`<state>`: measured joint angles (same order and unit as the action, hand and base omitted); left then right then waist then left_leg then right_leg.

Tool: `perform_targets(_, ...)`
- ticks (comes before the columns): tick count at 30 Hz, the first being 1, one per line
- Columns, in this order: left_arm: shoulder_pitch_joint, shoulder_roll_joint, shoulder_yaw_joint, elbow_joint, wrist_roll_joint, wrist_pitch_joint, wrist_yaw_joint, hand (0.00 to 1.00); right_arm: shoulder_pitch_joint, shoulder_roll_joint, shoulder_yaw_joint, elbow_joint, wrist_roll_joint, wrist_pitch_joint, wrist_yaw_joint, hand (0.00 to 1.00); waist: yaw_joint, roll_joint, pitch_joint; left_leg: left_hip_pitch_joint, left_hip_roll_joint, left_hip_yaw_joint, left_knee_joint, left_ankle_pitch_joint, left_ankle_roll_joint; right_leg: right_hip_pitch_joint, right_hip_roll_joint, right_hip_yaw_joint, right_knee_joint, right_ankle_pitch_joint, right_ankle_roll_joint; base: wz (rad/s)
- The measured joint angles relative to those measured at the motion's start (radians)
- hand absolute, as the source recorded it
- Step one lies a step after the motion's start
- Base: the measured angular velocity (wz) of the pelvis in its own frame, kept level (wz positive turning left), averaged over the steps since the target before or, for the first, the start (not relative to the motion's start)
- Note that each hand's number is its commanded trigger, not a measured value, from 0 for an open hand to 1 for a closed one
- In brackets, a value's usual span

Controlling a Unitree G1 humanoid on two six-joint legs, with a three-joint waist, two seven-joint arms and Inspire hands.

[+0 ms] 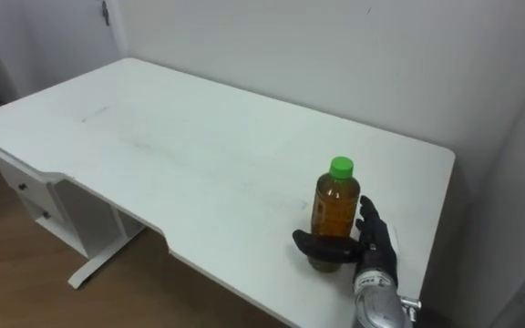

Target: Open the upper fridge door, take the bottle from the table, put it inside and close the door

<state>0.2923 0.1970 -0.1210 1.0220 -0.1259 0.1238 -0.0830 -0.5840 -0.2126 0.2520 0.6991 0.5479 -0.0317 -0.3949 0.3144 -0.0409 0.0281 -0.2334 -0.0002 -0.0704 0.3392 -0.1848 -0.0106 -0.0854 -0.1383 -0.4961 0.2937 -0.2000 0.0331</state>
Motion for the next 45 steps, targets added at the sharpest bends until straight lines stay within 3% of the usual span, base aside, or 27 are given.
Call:
perform_targets(5, 0.001, 0.000, -0.001, 0.004, -0.001, 0.000, 0.000, 0.00, 0.000, -0.005, 0.001, 0.002, 0.000, 0.003, 0.025, 0.00, 0.018, -0.007, 0.0023, 0.015, 0.000, 0.001, -0.001, 0.001, 0.000, 0.010, -0.001, 0.001, 0.001, -0.001, 0.000, 0.00)
perform_targets(6, 0.002, 0.001, -0.001, 0.005, -0.001, 0.000, 0.000, 0.00, 0.000, -0.005, 0.002, 0.003, 0.000, 0.003, 0.029, 0.16, 0.020, -0.009, 0.0036, 0.018, 0.000, 0.001, -0.001, 0.001, 0.000, 0.013, -0.001, 0.001, 0.001, -0.001, 0.000, 0.04)
perform_targets(9, 0.002, 0.002, -0.001, 0.000, -0.001, -0.001, 0.000, 0.00, 0.000, -0.005, 0.003, 0.004, -0.002, 0.004, 0.041, 1.00, 0.027, -0.022, 0.0083, 0.017, 0.000, -0.002, -0.002, 0.001, 0.000, 0.014, 0.000, 0.001, 0.000, -0.002, 0.001, 0.03)
perform_targets(27, 0.014, 0.018, -0.001, -0.010, 0.000, -0.007, -0.007, 0.00, 0.000, -0.008, 0.027, 0.001, 0.053, 0.013, 0.049, 1.00, 0.043, -0.028, 0.0052, 0.026, -0.005, -0.014, -0.013, 0.001, 0.000, 0.031, 0.001, -0.001, -0.009, -0.002, 0.002, 0.02)
perform_targets(33, 0.019, 0.019, 0.001, -0.019, 0.000, -0.008, -0.015, 0.00, 0.001, -0.007, 0.042, -0.016, 0.143, 0.022, 0.050, 1.00, 0.041, -0.029, -0.0021, 0.045, -0.006, -0.008, -0.020, 0.001, 0.001, 0.045, 0.002, 0.000, -0.020, -0.001, 0.004, -0.01)
perform_targets(39, 0.034, 0.020, 0.025, -0.042, 0.009, -0.013, -0.016, 0.00, 0.036, -0.010, 0.042, -0.154, 0.145, 0.033, 0.054, 1.00, 0.020, -0.031, -0.0084, 0.089, -0.002, 0.014, -0.041, 0.002, 0.001, 0.078, 0.002, 0.004, -0.036, 0.000, 0.007, -0.06)
perform_targets(45, 0.035, 0.016, 0.049, -0.054, 0.021, -0.025, -0.016, 0.00, 0.200, -0.032, 0.042, -0.436, 0.098, 0.033, 0.145, 1.00, -0.006, -0.016, -0.0172, 0.144, 0.006, 0.053, -0.067, 0.001, 0.002, 0.121, 0.014, 0.036, -0.069, 0.009, 0.013, -0.14)
